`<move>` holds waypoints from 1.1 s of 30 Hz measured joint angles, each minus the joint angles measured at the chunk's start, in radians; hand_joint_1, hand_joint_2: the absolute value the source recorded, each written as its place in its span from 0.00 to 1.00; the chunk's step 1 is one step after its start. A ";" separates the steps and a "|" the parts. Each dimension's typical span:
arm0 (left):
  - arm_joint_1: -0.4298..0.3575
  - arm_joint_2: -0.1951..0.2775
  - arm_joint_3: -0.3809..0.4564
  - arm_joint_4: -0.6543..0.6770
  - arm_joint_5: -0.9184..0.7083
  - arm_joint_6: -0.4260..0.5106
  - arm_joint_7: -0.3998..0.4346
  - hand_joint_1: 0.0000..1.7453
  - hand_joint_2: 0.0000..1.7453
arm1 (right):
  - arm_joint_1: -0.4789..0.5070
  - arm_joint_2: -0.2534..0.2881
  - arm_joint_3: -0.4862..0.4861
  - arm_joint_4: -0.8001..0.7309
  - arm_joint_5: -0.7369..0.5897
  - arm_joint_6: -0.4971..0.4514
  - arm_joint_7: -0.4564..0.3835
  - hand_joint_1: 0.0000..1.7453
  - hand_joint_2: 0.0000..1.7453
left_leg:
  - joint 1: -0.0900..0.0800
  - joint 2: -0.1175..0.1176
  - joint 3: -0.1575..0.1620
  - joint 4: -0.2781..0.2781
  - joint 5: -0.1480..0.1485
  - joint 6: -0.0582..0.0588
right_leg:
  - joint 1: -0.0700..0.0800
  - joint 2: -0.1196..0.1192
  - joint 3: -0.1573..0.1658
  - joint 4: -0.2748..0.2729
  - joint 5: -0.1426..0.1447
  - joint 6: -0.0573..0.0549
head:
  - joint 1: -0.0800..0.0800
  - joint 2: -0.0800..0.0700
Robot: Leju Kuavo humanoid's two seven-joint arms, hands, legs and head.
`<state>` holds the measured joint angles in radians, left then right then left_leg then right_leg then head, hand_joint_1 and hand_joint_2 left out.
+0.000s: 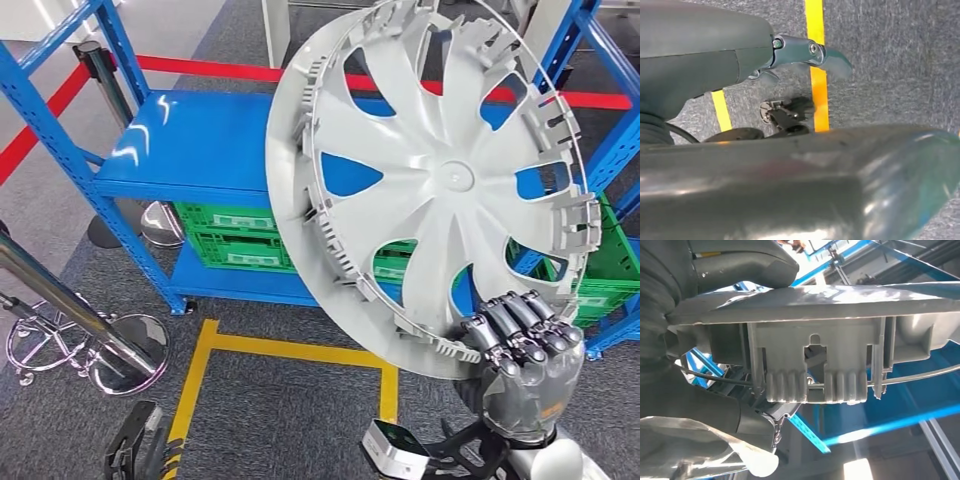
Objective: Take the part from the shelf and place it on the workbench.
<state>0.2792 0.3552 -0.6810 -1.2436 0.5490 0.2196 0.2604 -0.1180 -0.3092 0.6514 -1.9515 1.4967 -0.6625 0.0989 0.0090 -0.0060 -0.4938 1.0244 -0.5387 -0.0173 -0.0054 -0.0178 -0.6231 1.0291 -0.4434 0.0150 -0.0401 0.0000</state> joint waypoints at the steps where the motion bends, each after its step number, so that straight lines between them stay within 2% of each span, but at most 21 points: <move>1: -0.002 0.004 -0.010 0.003 0.007 0.001 -0.004 0.00 0.00 | 0.004 -0.001 -0.003 -0.006 0.000 0.000 -0.002 1.00 1.00 | -0.004 0.000 0.000 -0.010 0.001 0.009 | -0.001 0.000 -0.004 0.000 0.009 0.007 | 0.000 0.000; 3: -0.007 0.010 -0.033 0.013 0.018 0.002 -0.013 0.00 0.00 | 0.018 -0.003 -0.012 -0.018 0.000 0.000 -0.008 1.00 1.00 | -0.004 0.003 -0.017 -0.015 0.019 0.030 | -0.005 0.001 -0.014 0.004 0.007 0.019 | 0.000 0.000; 4: -0.012 0.012 -0.044 0.019 0.023 0.002 -0.018 0.00 0.00 | 0.027 -0.005 -0.018 -0.025 0.000 0.000 -0.013 1.00 1.00 | -0.003 0.005 -0.028 -0.018 0.031 0.039 | -0.006 0.004 -0.024 0.021 -0.020 0.024 | 0.001 0.000; 7: -0.035 0.014 -0.082 0.043 0.045 0.001 -0.035 0.00 0.00 | 0.056 -0.008 -0.040 -0.048 0.000 0.000 -0.030 1.00 1.00 | -0.004 0.008 -0.075 -0.019 0.069 0.055 | -0.007 0.013 -0.062 0.170 -0.163 0.029 | 0.008 0.000; 8: -0.044 0.014 -0.096 0.055 0.054 0.001 -0.042 0.00 0.00 | 0.066 -0.009 -0.047 -0.055 0.000 0.000 -0.035 1.00 1.00 | -0.006 0.007 -0.093 -0.018 0.083 0.055 | -0.007 0.014 -0.067 0.225 -0.187 0.030 | 0.009 0.000; 9: -0.053 0.014 -0.111 0.068 0.063 0.000 -0.048 0.00 0.00 | 0.075 -0.009 -0.053 -0.061 0.000 0.000 -0.037 1.00 1.00 | -0.008 0.008 -0.111 -0.016 0.097 0.055 | -0.006 0.014 -0.061 0.261 -0.185 0.030 | 0.010 0.000; 10: -0.060 0.013 -0.124 0.081 0.072 0.000 -0.055 0.00 0.00 | 0.083 -0.009 -0.057 -0.067 0.000 0.000 -0.038 1.00 1.00 | -0.009 0.008 -0.129 -0.015 0.110 0.054 | -0.006 0.014 -0.042 0.267 -0.162 0.028 | 0.011 0.000; 12: -0.073 0.011 -0.143 0.102 0.092 0.000 -0.069 0.00 0.00 | 0.091 -0.009 -0.065 -0.075 0.000 0.000 -0.038 1.00 1.00 | -0.011 0.008 -0.160 -0.010 0.135 0.050 | -0.005 0.014 0.045 0.181 -0.106 0.020 | 0.011 0.000; 14: -0.083 0.007 -0.154 0.119 0.108 0.000 -0.080 0.00 0.00 | 0.095 -0.009 -0.073 -0.084 0.000 0.000 -0.037 1.00 1.00 | -0.014 0.008 -0.180 -0.006 0.158 0.042 | -0.001 0.014 0.158 0.025 -0.116 0.012 | 0.010 0.000; 15: -0.088 0.006 -0.159 0.126 0.112 0.001 -0.086 0.00 0.00 | 0.097 -0.009 -0.076 -0.088 0.000 0.000 -0.037 1.00 1.00 | -0.014 0.008 -0.185 -0.007 0.170 0.037 | 0.002 0.015 0.191 -0.032 -0.132 0.009 | 0.010 0.000; 16: -0.092 0.005 -0.164 0.133 0.116 0.003 -0.090 0.00 0.00 | 0.098 -0.009 -0.079 -0.091 0.000 0.000 -0.036 1.00 1.00 | -0.013 0.008 -0.186 -0.011 0.182 0.030 | 0.005 0.015 0.203 -0.061 -0.141 0.006 | 0.011 0.000; 18: -0.097 0.005 -0.175 0.145 0.120 0.011 -0.096 0.00 0.00 | 0.101 -0.009 -0.082 -0.095 0.000 0.000 -0.031 1.00 1.00 | -0.010 0.007 -0.191 -0.020 0.195 0.017 | 0.004 0.013 0.184 -0.067 -0.124 -0.005 | 0.015 0.000; 19: -0.098 0.005 -0.179 0.150 0.122 0.015 -0.097 0.00 0.00 | 0.101 -0.009 -0.083 -0.096 0.000 0.000 -0.028 1.00 1.00 | -0.009 0.006 -0.196 -0.011 0.174 0.009 | 0.003 0.011 0.173 -0.068 -0.111 -0.013 | 0.016 0.000; 20: -0.098 0.005 -0.184 0.155 0.122 0.021 -0.099 0.00 0.00 | 0.102 -0.009 -0.083 -0.096 0.000 0.000 -0.025 1.00 1.00 | -0.007 0.006 -0.204 0.019 0.130 0.002 | 0.001 0.010 0.159 -0.069 -0.096 -0.020 | 0.014 0.000; 22: -0.102 0.005 -0.193 0.162 0.121 0.037 -0.103 0.00 0.00 | 0.102 -0.010 -0.084 -0.096 0.000 0.000 -0.020 1.00 1.00 | -0.003 0.005 -0.221 0.137 0.012 -0.010 | 0.001 0.008 0.131 -0.068 -0.069 -0.027 | 0.012 0.000; 23: -0.106 0.005 -0.198 0.165 0.120 0.046 -0.105 0.00 0.00 | 0.102 -0.010 -0.083 -0.096 0.000 0.000 -0.018 1.00 1.00 | -0.002 0.005 -0.226 0.204 -0.025 -0.014 | 0.001 0.007 0.117 -0.066 -0.055 -0.027 | 0.011 0.000; 24: -0.109 0.005 -0.202 0.167 0.119 0.051 -0.106 0.00 0.00 | 0.102 -0.011 -0.083 -0.096 0.000 0.000 -0.016 1.00 1.00 | -0.001 0.005 -0.224 0.253 -0.034 -0.017 | 0.002 0.007 0.101 -0.062 -0.042 -0.027 | 0.011 0.000; 26: -0.114 0.005 -0.209 0.171 0.118 0.057 -0.108 0.00 0.00 | 0.101 -0.011 -0.082 -0.096 0.000 0.000 -0.015 1.00 1.00 | 0.000 0.005 -0.175 0.250 0.007 -0.015 | 0.002 0.006 0.062 -0.048 -0.020 -0.024 | 0.011 0.000; 28: -0.118 0.006 -0.215 0.173 0.117 0.059 -0.109 0.00 0.00 | 0.101 -0.011 -0.082 -0.096 0.000 0.000 -0.014 1.00 1.00 | -0.002 0.005 -0.068 0.118 0.033 -0.007 | 0.004 0.006 0.026 -0.031 -0.005 -0.018 | 0.011 0.000; 30: -0.123 0.006 -0.219 0.175 0.113 0.065 -0.109 0.00 0.00 | 0.099 -0.011 -0.080 -0.096 0.000 0.000 -0.013 1.00 1.00 | -0.006 0.004 0.009 -0.005 0.014 0.007 | 0.005 0.004 0.006 -0.021 0.010 -0.008 | 0.012 0.000; 33: -0.128 0.007 -0.228 0.177 0.108 0.075 -0.110 0.00 0.00 | 0.092 -0.012 -0.076 -0.093 -0.001 0.000 -0.011 1.00 1.00 | -0.011 0.005 0.004 -0.040 0.022 0.030 | 0.002 0.004 -0.009 -0.022 0.033 0.008 | 0.012 0.000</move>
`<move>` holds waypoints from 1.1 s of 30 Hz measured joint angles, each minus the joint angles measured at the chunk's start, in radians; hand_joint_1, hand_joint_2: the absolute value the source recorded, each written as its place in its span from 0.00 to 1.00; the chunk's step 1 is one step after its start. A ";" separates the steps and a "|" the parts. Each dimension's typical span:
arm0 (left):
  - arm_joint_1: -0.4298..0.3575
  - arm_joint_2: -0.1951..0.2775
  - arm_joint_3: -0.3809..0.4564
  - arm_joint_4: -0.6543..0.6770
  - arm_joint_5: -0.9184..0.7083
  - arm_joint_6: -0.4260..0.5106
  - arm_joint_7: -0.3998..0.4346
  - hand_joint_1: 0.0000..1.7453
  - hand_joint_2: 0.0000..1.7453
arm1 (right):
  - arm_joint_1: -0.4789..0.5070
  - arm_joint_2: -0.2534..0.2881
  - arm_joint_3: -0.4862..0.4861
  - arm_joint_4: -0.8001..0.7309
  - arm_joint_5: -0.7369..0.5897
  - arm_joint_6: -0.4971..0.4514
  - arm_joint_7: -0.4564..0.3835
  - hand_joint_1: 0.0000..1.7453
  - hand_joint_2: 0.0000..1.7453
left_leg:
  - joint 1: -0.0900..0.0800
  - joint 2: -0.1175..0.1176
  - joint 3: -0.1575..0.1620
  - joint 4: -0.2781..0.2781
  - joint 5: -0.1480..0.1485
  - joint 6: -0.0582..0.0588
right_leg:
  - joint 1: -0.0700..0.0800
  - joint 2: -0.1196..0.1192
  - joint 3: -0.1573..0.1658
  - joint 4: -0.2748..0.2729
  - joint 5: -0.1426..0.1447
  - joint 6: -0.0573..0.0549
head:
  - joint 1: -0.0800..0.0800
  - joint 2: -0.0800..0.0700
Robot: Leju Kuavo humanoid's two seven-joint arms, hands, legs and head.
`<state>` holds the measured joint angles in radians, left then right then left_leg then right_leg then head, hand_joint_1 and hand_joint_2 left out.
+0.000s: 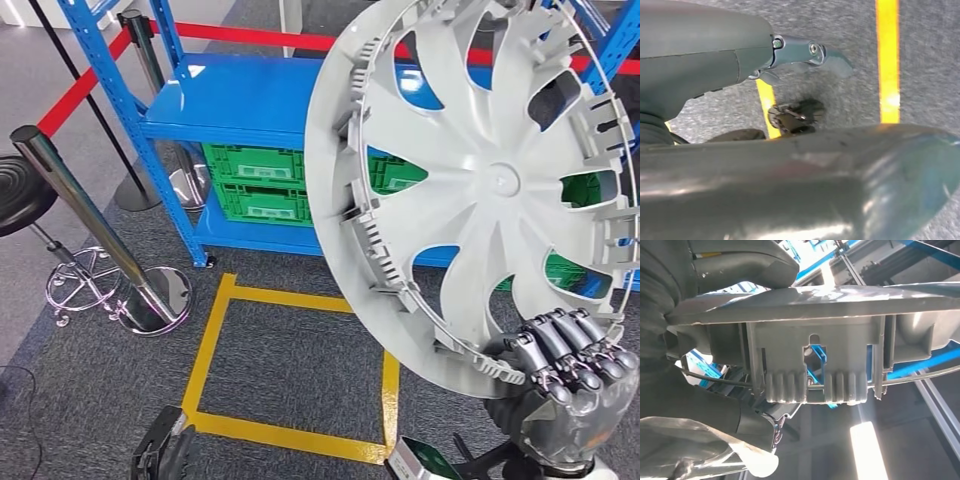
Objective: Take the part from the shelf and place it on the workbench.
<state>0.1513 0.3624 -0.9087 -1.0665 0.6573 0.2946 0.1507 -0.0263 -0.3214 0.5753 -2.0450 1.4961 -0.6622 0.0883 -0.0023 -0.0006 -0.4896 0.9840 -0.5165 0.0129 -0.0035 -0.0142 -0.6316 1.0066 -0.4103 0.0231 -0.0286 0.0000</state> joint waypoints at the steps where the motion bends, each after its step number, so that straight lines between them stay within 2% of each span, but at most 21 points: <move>1: -0.002 0.000 -0.004 0.001 -0.001 0.002 0.000 0.00 0.00 | -0.003 -0.001 0.002 0.002 0.000 0.000 0.000 1.00 1.00 | 0.001 0.002 -0.010 -0.004 0.012 0.009 | -0.001 0.002 -0.009 0.007 -0.013 0.005 | 0.001 0.000; 3: -0.007 0.001 -0.010 0.002 -0.004 0.007 0.000 0.00 0.00 | -0.007 -0.002 0.006 0.008 0.000 0.000 0.000 1.00 1.00 | 0.005 0.006 -0.036 -0.010 0.040 0.022 | -0.003 0.007 -0.036 0.073 -0.094 0.013 | 0.004 0.000; 5: -0.011 0.001 -0.014 0.004 -0.007 0.012 0.001 0.00 0.00 | -0.010 -0.004 0.012 0.017 0.000 0.000 0.001 1.00 1.00 | 0.004 0.006 -0.069 -0.010 0.066 0.025 | -0.004 0.009 -0.061 0.198 -0.188 0.020 | 0.007 0.000; 6: -0.014 0.001 -0.017 0.005 -0.009 0.013 0.001 0.00 0.00 | -0.010 -0.004 0.015 0.023 0.000 0.000 0.002 1.00 1.00 | 0.004 0.006 -0.085 -0.009 0.079 0.025 | -0.004 0.010 -0.063 0.250 -0.206 0.021 | 0.008 0.000; 7: -0.016 0.000 -0.020 0.007 -0.012 0.014 0.002 0.00 0.00 | -0.010 -0.004 0.018 0.029 0.000 0.000 0.003 1.00 1.00 | 0.003 0.006 -0.101 -0.007 0.092 0.023 | -0.004 0.010 -0.051 0.275 -0.198 0.022 | 0.008 0.000; 8: -0.019 0.000 -0.023 0.008 -0.016 0.014 0.003 0.00 0.00 | -0.010 -0.005 0.022 0.034 0.000 0.000 0.004 1.00 1.00 | 0.003 0.006 -0.116 -0.006 0.103 0.022 | -0.004 0.010 -0.024 0.263 -0.172 0.021 | 0.008 0.000; 10: -0.024 0.000 -0.029 0.011 -0.021 0.014 0.003 0.00 0.00 | -0.011 -0.005 0.028 0.043 0.000 0.000 0.007 1.00 1.00 | 0.003 0.005 -0.143 -0.003 0.124 0.016 | -0.004 0.011 0.075 0.141 -0.123 0.016 | 0.008 0.000; 12: -0.027 0.000 -0.035 0.012 -0.023 0.015 0.004 0.00 0.00 | -0.014 -0.005 0.032 0.049 0.000 0.000 0.009 1.00 1.00 | 0.002 0.005 -0.161 -0.001 0.146 0.008 | -0.001 0.012 0.173 -0.008 -0.127 0.010 | 0.007 0.000; 14: -0.031 0.000 -0.039 0.013 -0.025 0.015 0.004 0.00 0.00 | -0.016 -0.005 0.034 0.055 0.000 0.000 0.011 1.00 1.00 | 0.003 0.005 -0.170 -0.007 0.170 -0.002 | 0.005 0.014 0.202 -0.068 -0.138 0.006 | 0.007 0.000; 16: -0.033 0.000 -0.044 0.016 -0.030 0.016 0.007 0.00 0.00 | -0.019 -0.005 0.037 0.060 0.001 0.000 0.014 1.00 1.00 | 0.005 0.004 -0.179 -0.012 0.173 -0.013 | 0.002 0.011 0.188 -0.074 -0.117 -0.004 | 0.008 0.000; 17: -0.034 0.000 -0.046 0.017 -0.034 0.016 0.008 0.00 0.00 | -0.022 -0.005 0.039 0.063 0.001 0.000 0.016 1.00 1.00 | 0.005 0.003 -0.187 0.005 0.150 -0.019 | -0.001 0.008 0.180 -0.076 -0.106 -0.013 | 0.007 0.000; 18: -0.035 0.001 -0.048 0.019 -0.037 0.016 0.010 0.00 0.00 | -0.025 -0.005 0.040 0.066 0.001 0.000 0.018 1.00 1.00 | 0.006 0.002 -0.200 0.046 0.108 -0.025 | -0.003 0.005 0.171 -0.078 -0.095 -0.021 | 0.006 0.000; 20: -0.039 0.000 -0.052 0.024 -0.045 0.015 0.014 0.00 0.00 | -0.031 -0.005 0.043 0.073 0.001 0.000 0.021 1.00 1.00 | 0.009 0.001 -0.233 0.188 0.010 -0.034 | -0.003 0.002 0.148 -0.068 -0.081 -0.030 | 0.003 0.000; 21: -0.042 0.000 -0.054 0.027 -0.048 0.015 0.016 0.00 0.00 | -0.033 -0.005 0.045 0.076 0.001 0.000 0.022 1.00 1.00 | 0.011 0.001 -0.244 0.254 -0.019 -0.037 | -0.003 0.002 0.134 -0.061 -0.076 -0.031 | 0.002 0.000; 22: -0.045 0.000 -0.056 0.030 -0.052 0.014 0.017 0.00 0.00 | -0.036 -0.005 0.046 0.079 0.001 0.000 0.022 1.00 1.00 | 0.012 0.001 -0.241 0.292 -0.027 -0.039 | -0.003 0.001 0.120 -0.051 -0.072 -0.030 | 0.002 0.000; 23: -0.048 -0.001 -0.058 0.033 -0.056 0.012 0.017 0.00 0.00 | -0.037 -0.005 0.047 0.083 0.001 0.000 0.022 1.00 1.00 | 0.013 0.001 -0.221 0.292 -0.016 -0.039 | -0.004 0.001 0.105 -0.041 -0.069 -0.029 | 0.001 0.000; 24: -0.051 -0.001 -0.061 0.035 -0.059 0.011 0.017 0.00 0.00 | -0.038 -0.005 0.049 0.085 0.001 0.000 0.022 1.00 1.00 | 0.014 0.001 -0.183 0.251 0.006 -0.039 | -0.004 0.001 0.091 -0.029 -0.067 -0.028 | 0.001 0.000; 27: -0.061 -0.001 -0.065 0.041 -0.062 0.010 0.017 0.00 0.00 | -0.042 -0.005 0.051 0.089 0.001 0.000 0.022 1.00 1.00 | 0.012 -0.001 -0.062 0.070 0.026 -0.030 | -0.003 0.001 0.056 0.003 -0.062 -0.020 | 0.001 0.000; 29: -0.064 -0.001 -0.066 0.044 -0.062 0.010 0.017 0.00 0.00 | -0.044 -0.005 0.052 0.090 0.001 0.000 0.023 1.00 1.00 | 0.006 -0.003 -0.048 0.036 0.020 -0.018 | -0.002 0.002 0.044 0.010 -0.052 -0.007 | 0.001 0.000; 31: -0.065 -0.001 -0.067 0.047 -0.063 0.010 0.018 0.00 0.00 | -0.044 -0.005 0.053 0.091 0.001 0.000 0.023 1.00 1.00 | 0.007 -0.001 -0.058 0.030 0.034 -0.001 | -0.005 0.004 0.036 0.012 -0.052 0.006 | 0.001 0.000; 33: -0.068 -0.001 -0.068 0.049 -0.063 0.010 0.018 0.00 0.00 | -0.045 -0.005 0.054 0.091 0.001 0.000 0.022 1.00 1.00 | 0.009 0.003 -0.075 0.023 0.055 0.016 | -0.007 0.007 0.014 0.058 -0.110 0.015 | 0.003 0.000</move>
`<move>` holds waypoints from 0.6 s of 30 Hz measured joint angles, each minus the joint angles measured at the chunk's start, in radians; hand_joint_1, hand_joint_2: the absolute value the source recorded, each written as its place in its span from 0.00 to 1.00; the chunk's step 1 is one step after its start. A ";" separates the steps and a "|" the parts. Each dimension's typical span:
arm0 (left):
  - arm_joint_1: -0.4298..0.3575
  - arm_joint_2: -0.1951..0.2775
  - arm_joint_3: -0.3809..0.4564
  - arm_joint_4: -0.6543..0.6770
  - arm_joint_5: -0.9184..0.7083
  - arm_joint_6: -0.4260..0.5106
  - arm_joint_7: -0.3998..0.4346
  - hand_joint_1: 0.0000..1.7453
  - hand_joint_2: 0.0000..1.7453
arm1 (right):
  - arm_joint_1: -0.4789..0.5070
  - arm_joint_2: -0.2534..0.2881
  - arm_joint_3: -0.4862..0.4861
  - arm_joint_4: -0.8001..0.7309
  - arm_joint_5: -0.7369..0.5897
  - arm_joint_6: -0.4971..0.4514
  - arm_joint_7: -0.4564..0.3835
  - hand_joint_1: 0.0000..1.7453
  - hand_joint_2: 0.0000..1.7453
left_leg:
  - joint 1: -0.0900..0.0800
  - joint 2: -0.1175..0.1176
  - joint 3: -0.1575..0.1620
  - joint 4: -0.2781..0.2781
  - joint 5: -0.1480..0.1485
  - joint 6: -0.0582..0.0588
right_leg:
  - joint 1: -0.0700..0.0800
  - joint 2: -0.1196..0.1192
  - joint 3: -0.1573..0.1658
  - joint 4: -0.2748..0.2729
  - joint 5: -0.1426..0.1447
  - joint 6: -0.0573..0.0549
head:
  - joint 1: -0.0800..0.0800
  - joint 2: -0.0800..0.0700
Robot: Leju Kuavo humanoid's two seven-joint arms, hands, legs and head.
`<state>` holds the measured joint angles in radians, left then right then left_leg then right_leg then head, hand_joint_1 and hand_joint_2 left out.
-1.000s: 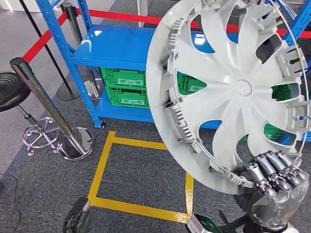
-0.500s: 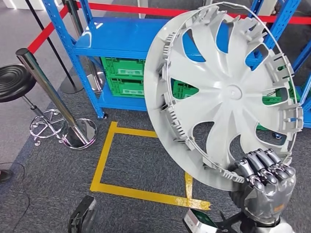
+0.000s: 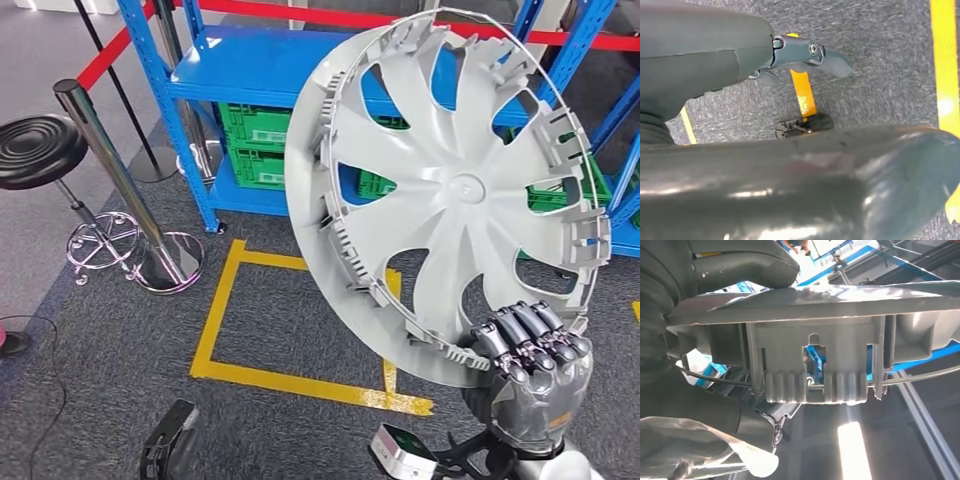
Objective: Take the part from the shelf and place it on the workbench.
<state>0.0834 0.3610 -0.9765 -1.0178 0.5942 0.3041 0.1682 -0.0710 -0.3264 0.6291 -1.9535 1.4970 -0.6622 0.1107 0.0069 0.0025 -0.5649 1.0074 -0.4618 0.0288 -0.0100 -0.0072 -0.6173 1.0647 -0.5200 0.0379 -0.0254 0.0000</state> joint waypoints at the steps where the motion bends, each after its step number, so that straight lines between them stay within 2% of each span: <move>1: -0.002 0.000 0.000 0.001 0.000 0.000 0.000 0.00 0.00 | 0.000 0.000 0.001 0.000 0.000 0.000 0.000 1.00 1.00 | 0.000 0.001 -0.012 0.000 0.011 0.005 | -0.001 0.002 -0.017 0.053 -0.049 0.003 | 0.001 0.000; 2: -0.002 0.000 0.000 0.002 0.000 0.000 0.000 0.00 0.00 | -0.001 0.000 0.001 0.001 0.000 0.000 -0.001 1.00 1.00 | -0.001 0.002 -0.026 0.001 0.022 0.008 | -0.001 0.003 -0.035 0.118 -0.096 0.006 | 0.002 0.000; 3: -0.003 0.000 0.000 0.003 -0.001 0.000 0.000 0.00 0.00 | -0.001 0.000 0.002 0.001 0.000 0.000 -0.001 1.00 1.00 | -0.002 0.002 -0.042 0.002 0.033 0.009 | -0.001 0.003 -0.047 0.181 -0.126 0.008 | 0.002 0.000; 4: -0.003 0.000 0.000 0.003 -0.001 0.000 0.000 0.00 0.00 | -0.001 0.000 0.002 0.001 0.000 0.000 -0.001 1.00 1.00 | -0.002 0.002 -0.057 0.002 0.045 0.008 | -0.001 0.003 -0.048 0.224 -0.132 0.009 | 0.002 0.000; 5: -0.003 0.000 0.000 0.004 -0.001 -0.001 0.000 0.00 0.00 | -0.001 0.000 0.003 0.001 0.000 0.000 -0.001 1.00 1.00 | -0.003 0.002 -0.073 0.004 0.057 0.007 | -0.001 0.003 -0.035 0.235 -0.114 0.009 | 0.002 0.000; 6: -0.003 0.000 0.000 0.005 -0.001 -0.001 0.000 0.00 0.00 | -0.001 0.000 0.003 0.002 0.000 0.000 -0.001 1.00 1.00 | -0.003 0.002 -0.090 0.005 0.069 0.005 | -0.001 0.003 -0.004 0.211 -0.080 0.007 | 0.002 0.000; 7: -0.003 -0.001 0.000 0.006 -0.002 -0.003 0.000 0.00 0.00 | -0.002 0.000 0.003 0.002 0.000 0.000 -0.001 1.00 1.00 | -0.003 0.002 -0.104 0.006 0.082 0.002 | -0.001 0.004 0.042 0.155 -0.049 0.004 | 0.002 0.000; 8: -0.003 -0.001 0.000 0.006 -0.004 -0.004 0.000 0.00 0.00 | -0.004 0.000 0.003 0.001 0.000 0.000 -0.001 1.00 1.00 | -0.005 0.001 -0.116 0.007 0.094 -0.002 | 0.000 0.003 0.101 0.075 -0.037 0.000 | 0.002 0.000; 9: -0.003 -0.002 -0.001 0.007 -0.006 -0.007 0.000 0.00 0.00 | -0.007 0.000 0.003 0.001 0.000 0.000 0.000 1.00 1.00 | -0.006 0.000 -0.124 0.008 0.106 -0.007 | 0.002 0.004 0.155 -0.005 -0.042 -0.003 | 0.002 0.000; 10: -0.003 -0.002 -0.001 0.007 -0.010 -0.009 0.000 0.00 0.00 | -0.010 0.000 0.003 0.001 0.000 0.000 0.000 1.00 1.00 | -0.006 0.000 -0.128 0.006 0.118 -0.012 | 0.004 0.005 0.189 -0.062 -0.053 -0.006 | 0.002 0.000; 11: -0.003 -0.002 -0.001 0.008 -0.013 -0.011 0.000 0.00 0.00 | -0.012 0.000 0.003 0.001 0.000 0.000 0.001 1.00 1.00 | -0.006 0.000 -0.130 0.002 0.132 -0.018 | 0.006 0.005 0.205 -0.096 -0.064 -0.009 | 0.003 0.000; 13: -0.002 -0.003 -0.003 0.011 -0.017 -0.015 0.000 0.00 0.00 | -0.015 0.000 0.003 0.002 0.000 0.000 0.002 1.00 1.00 | -0.004 -0.001 -0.133 -0.011 0.153 -0.030 | 0.006 0.004 0.187 -0.100 -0.047 -0.017 | 0.007 0.000; 14: -0.002 -0.004 -0.005 0.012 -0.018 -0.017 0.000 0.00 0.00 | -0.017 0.000 0.004 0.002 0.000 0.000 0.002 1.00 1.00 | -0.003 -0.002 -0.139 -0.005 0.137 -0.036 | 0.004 0.003 0.174 -0.101 -0.034 -0.025 | 0.008 0.000; 15: 0.000 -0.005 -0.008 0.014 -0.019 -0.018 0.000 0.00 0.00 | -0.018 0.000 0.004 0.002 0.000 0.000 0.003 1.00 1.00 | -0.002 -0.003 -0.146 0.017 0.098 -0.042 | 0.002 0.001 0.159 -0.101 -0.019 -0.033 | 0.005 0.000; 17: -0.001 -0.006 -0.013 0.017 -0.022 -0.021 0.000 0.00 0.00 | -0.018 0.000 0.004 0.004 0.000 0.000 0.005 1.00 1.00 | 0.001 -0.004 -0.163 0.125 -0.023 -0.051 | 0.001 -0.001 0.130 -0.100 0.011 -0.042 | 0.002 0.000; 18: -0.002 -0.007 -0.014 0.019 -0.024 -0.024 0.000 0.00 0.00 | -0.018 0.000 0.005 0.004 0.000 0.000 0.005 1.00 1.00 | 0.002 -0.004 -0.168 0.196 -0.067 -0.054 | 0.002 -0.002 0.113 -0.096 0.026 -0.043 | 0.001 0.000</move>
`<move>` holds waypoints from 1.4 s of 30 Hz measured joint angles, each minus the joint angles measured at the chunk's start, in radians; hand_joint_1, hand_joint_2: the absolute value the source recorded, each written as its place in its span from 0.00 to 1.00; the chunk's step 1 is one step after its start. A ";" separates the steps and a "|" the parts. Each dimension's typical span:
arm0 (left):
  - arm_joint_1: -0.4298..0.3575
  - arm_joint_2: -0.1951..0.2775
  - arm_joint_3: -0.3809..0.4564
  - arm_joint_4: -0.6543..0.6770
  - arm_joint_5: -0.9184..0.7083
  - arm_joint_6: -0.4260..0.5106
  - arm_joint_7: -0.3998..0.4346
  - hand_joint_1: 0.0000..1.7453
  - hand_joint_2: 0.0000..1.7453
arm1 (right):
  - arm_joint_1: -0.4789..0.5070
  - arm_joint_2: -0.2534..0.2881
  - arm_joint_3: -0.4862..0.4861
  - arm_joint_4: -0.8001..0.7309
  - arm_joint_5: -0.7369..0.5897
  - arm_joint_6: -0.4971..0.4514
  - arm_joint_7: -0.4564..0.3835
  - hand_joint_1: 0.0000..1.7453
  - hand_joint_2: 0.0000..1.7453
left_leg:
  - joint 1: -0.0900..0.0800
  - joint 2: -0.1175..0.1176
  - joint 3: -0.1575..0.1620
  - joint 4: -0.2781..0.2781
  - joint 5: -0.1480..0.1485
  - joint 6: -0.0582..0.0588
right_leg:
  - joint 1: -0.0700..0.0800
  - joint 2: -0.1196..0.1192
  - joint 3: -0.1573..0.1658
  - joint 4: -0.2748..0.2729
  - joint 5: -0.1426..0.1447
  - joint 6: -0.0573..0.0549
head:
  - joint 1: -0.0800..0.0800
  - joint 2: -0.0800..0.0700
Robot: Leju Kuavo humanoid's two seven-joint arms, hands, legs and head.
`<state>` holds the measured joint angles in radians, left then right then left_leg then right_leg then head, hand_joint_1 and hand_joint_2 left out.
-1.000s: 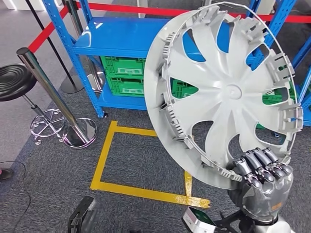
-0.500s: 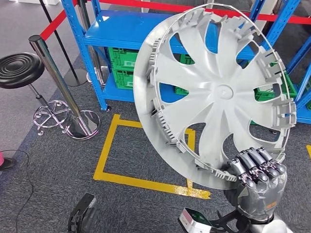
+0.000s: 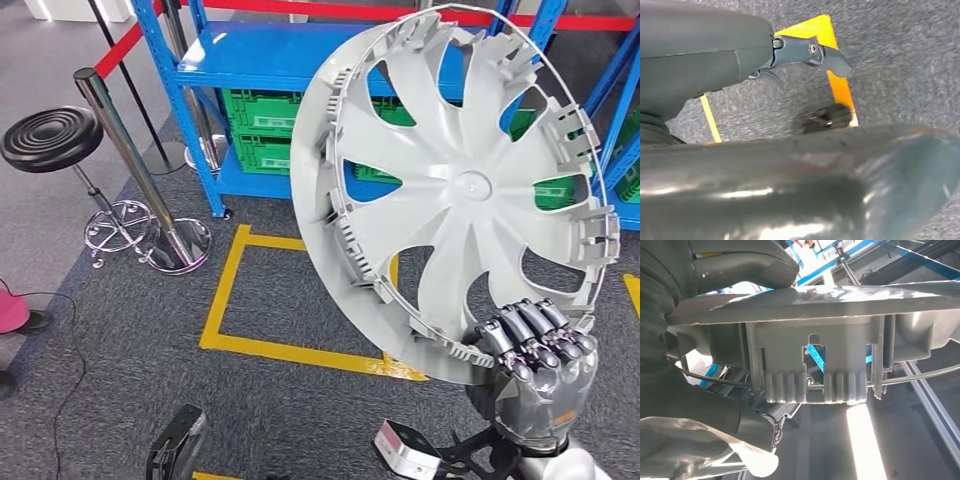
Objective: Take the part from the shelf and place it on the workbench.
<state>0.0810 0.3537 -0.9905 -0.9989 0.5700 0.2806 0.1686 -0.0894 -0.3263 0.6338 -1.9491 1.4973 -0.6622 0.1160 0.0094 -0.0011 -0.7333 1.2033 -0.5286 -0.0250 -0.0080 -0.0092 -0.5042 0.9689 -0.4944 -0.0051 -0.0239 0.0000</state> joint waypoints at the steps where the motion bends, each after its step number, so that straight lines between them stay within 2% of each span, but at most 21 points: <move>1: -0.002 -0.001 -0.001 0.001 -0.002 -0.002 0.000 0.00 0.00 | 0.000 0.000 0.000 0.001 0.000 0.000 0.000 1.00 1.00 | 0.000 0.000 0.000 0.060 -0.018 -0.002 | 0.001 0.000 -0.019 0.006 0.014 0.000 | 0.000 0.000; 3: -0.005 -0.002 -0.003 0.004 -0.006 -0.006 0.000 0.00 0.00 | 0.000 0.000 0.001 0.001 0.000 0.000 0.000 1.00 1.00 | 0.000 0.000 0.037 0.093 0.019 0.000 | 0.002 -0.001 -0.066 0.022 0.035 0.002 | 0.000 0.000; 4: -0.006 -0.003 -0.004 0.005 -0.007 -0.007 0.000 0.00 0.00 | 0.000 0.000 0.001 0.002 0.000 0.000 0.000 1.00 1.00 | 0.000 0.000 0.077 0.059 0.046 0.003 | 0.003 -0.001 -0.088 0.030 0.044 0.003 | 0.000 0.000; 5: -0.008 -0.003 -0.005 0.006 -0.009 -0.008 0.000 0.00 0.00 | 0.000 0.000 0.001 0.002 0.000 0.000 0.000 1.00 1.00 | -0.001 0.000 0.130 -0.003 0.050 0.009 | 0.004 0.000 -0.107 0.038 0.052 0.006 | 0.000 0.000; 7: -0.013 -0.003 -0.007 0.008 -0.016 -0.009 -0.001 0.00 0.00 | 0.000 0.000 0.001 0.002 0.000 0.000 0.001 1.00 1.00 | -0.006 0.000 0.224 -0.143 0.014 0.021 | 0.006 -0.001 -0.127 0.048 0.067 0.015 | 0.001 0.000; 9: -0.017 -0.004 -0.007 0.009 -0.022 -0.008 -0.001 0.00 0.00 | -0.001 0.000 0.002 0.002 0.000 0.000 0.002 1.00 1.00 | -0.013 0.000 0.254 -0.206 -0.011 0.034 | 0.004 -0.003 -0.130 0.047 0.083 0.027 | 0.001 0.000; 11: -0.018 -0.006 -0.008 0.011 -0.025 -0.006 -0.001 0.00 0.00 | 0.000 0.000 0.002 0.003 0.000 0.000 0.002 1.00 1.00 | -0.012 0.003 0.245 -0.212 0.008 0.048 | 0.000 -0.002 -0.138 0.053 0.082 0.038 | 0.003 0.000; 12: -0.018 -0.008 -0.008 0.012 -0.025 -0.006 -0.001 0.00 0.00 | 0.000 0.000 0.002 0.004 0.000 0.000 0.002 1.00 1.00 | -0.010 0.005 0.239 -0.215 0.019 0.056 | -0.002 0.001 -0.150 0.076 0.060 0.044 | 0.005 0.000; 15: -0.019 -0.010 -0.008 0.015 -0.026 -0.005 -0.001 0.00 0.00 | 0.000 0.000 0.002 0.009 0.000 0.000 0.001 1.00 1.00 | -0.009 0.009 0.203 -0.216 0.050 0.064 | -0.004 0.005 -0.215 0.255 -0.063 0.056 | 0.011 0.000; 16: -0.019 -0.011 -0.009 0.015 -0.026 -0.005 -0.001 0.00 0.00 | 0.001 0.000 0.002 0.011 0.000 0.000 0.001 1.00 1.00 | -0.009 0.009 0.189 -0.215 0.059 0.063 | -0.004 0.005 -0.227 0.308 -0.089 0.058 | 0.011 0.000; 17: -0.019 -0.012 -0.009 0.016 -0.026 -0.005 -0.001 0.00 0.00 | 0.001 0.000 0.002 0.013 0.000 0.000 0.001 1.00 1.00 | -0.009 0.009 0.177 -0.214 0.068 0.062 | -0.004 0.005 -0.221 0.325 -0.097 0.059 | 0.011 0.000; 18: -0.019 -0.013 -0.009 0.017 -0.026 -0.005 -0.001 0.00 0.00 | 0.002 0.000 0.002 0.015 0.000 0.000 0.001 1.00 1.00 | -0.009 0.009 0.167 -0.213 0.075 0.059 | -0.004 0.005 -0.193 0.300 -0.086 0.060 | 0.011 0.000; 21: -0.019 -0.016 -0.009 0.018 -0.026 -0.005 -0.001 0.00 0.00 | 0.000 0.000 0.002 0.019 0.000 0.000 0.002 1.00 1.00 | -0.010 0.008 0.153 -0.207 0.090 0.047 | -0.004 0.006 -0.044 0.085 -0.029 0.053 | 0.011 0.000; 22: -0.019 -0.017 -0.009 0.019 -0.026 -0.004 -0.001 0.00 0.00 | 0.000 0.000 0.002 0.020 0.000 0.000 0.002 1.00 1.00 | -0.012 0.008 0.149 -0.205 0.094 0.042 | -0.003 0.006 -0.015 0.038 -0.022 0.049 | 0.010 0.000; 25: -0.019 -0.017 -0.009 0.020 -0.026 -0.004 -0.001 0.00 0.00 | 0.001 0.000 0.002 0.021 0.000 0.000 0.002 1.00 1.00 | -0.014 0.008 0.140 -0.202 0.105 0.028 | 0.000 0.008 -0.011 0.023 -0.016 0.032 | 0.011 0.000; 27: -0.019 -0.017 -0.009 0.020 -0.026 -0.004 -0.001 0.00 0.00 | 0.000 0.000 0.002 0.022 0.000 0.000 0.002 1.00 1.00 | -0.014 0.008 0.138 -0.204 0.107 0.049 | -0.001 0.008 -0.015 0.021 -0.010 0.029 | 0.010 0.000; 29: -0.020 -0.016 -0.009 0.021 -0.026 -0.004 -0.001 0.00 0.00 | 0.000 0.000 0.002 0.022 0.000 0.000 0.003 1.00 1.00 | -0.016 0.008 0.135 -0.206 0.110 0.083 | 0.000 0.007 -0.017 0.019 -0.006 0.029 | 0.009 0.000; 30: -0.020 -0.016 -0.009 0.022 -0.026 -0.004 -0.001 0.00 0.00 | 0.001 0.000 0.002 0.023 0.000 0.000 0.004 1.00 1.00 | -0.016 0.008 0.134 -0.206 0.114 0.092 | 0.001 0.007 -0.017 0.019 -0.005 0.027 | 0.010 0.000; 32: -0.019 -0.016 -0.009 0.022 -0.026 -0.004 -0.001 0.00 0.00 | 0.001 0.000 0.002 0.024 0.000 0.000 0.005 1.00 1.00 | -0.015 0.008 0.133 -0.208 0.120 0.096 | 0.004 0.006 -0.019 0.020 -0.002 0.022 | 0.010 0.000; 40: -0.019 -0.017 -0.009 0.023 -0.039 -0.003 0.001 0.00 0.00 | 0.001 0.000 0.002 0.030 0.000 0.000 0.002 1.00 1.00 | -0.009 0.008 0.124 -0.215 0.138 0.035 | 0.009 0.006 -0.037 0.028 0.004 0.014 | 0.010 0.000; 42: -0.020 -0.017 -0.009 0.023 -0.043 -0.003 0.002 0.00 0.00 | 0.000 0.000 0.002 0.030 0.000 0.000 0.002 1.00 1.00 | -0.009 0.008 0.121 -0.215 0.138 0.028 | 0.009 0.006 -0.039 0.029 0.004 0.014 | 0.010 0.000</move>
<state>0.0615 0.3365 -0.9998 -0.9758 0.5274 0.2776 0.1706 -0.0890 -0.3265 0.6359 -1.9189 1.4973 -0.6622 0.1176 0.0006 0.0067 -0.6122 0.9881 -0.3904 0.0034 0.0005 -0.0035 -0.5435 0.9979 -0.4901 0.0089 -0.0139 0.0000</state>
